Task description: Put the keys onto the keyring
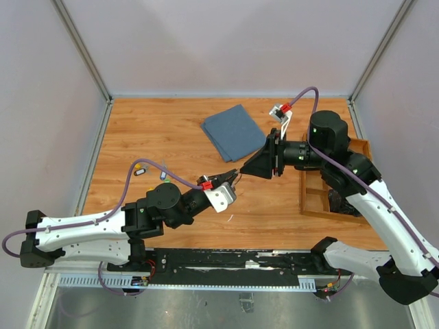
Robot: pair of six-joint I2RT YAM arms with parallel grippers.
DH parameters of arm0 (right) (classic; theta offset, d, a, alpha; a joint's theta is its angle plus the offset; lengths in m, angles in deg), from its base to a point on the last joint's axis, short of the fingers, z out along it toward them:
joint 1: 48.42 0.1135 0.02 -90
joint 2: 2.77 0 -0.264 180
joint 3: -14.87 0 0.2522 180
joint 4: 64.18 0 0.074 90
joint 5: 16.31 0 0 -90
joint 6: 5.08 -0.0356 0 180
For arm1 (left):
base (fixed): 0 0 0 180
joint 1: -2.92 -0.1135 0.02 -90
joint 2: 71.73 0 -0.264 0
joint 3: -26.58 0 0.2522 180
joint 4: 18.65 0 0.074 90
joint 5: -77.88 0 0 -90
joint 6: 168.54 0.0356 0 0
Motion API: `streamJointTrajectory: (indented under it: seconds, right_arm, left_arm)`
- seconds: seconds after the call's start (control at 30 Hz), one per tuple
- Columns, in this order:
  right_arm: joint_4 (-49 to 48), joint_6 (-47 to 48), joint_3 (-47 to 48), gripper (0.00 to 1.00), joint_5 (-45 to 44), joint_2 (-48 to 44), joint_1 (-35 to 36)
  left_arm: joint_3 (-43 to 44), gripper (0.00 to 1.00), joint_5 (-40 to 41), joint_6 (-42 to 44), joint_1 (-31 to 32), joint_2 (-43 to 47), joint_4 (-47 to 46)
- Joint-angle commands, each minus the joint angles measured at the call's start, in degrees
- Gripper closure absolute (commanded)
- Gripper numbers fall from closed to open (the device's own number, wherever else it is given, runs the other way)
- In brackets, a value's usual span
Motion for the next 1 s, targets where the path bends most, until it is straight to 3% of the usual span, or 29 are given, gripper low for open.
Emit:
streamJointTrajectory:
  seconds: [0.0, 0.97]
  right_arm:
    - [1.1, 1.8, 1.7, 0.64, 0.4, 0.5, -0.6]
    - [1.1, 2.4, 0.5, 0.85, -0.2, 2.6, 2.3]
  left_arm:
    - [2.2, 0.99, -0.1, 0.5, 0.3, -0.2, -1.1]
    - [2.1, 0.99, 0.0, 0.0, 0.3, -1.3, -1.6]
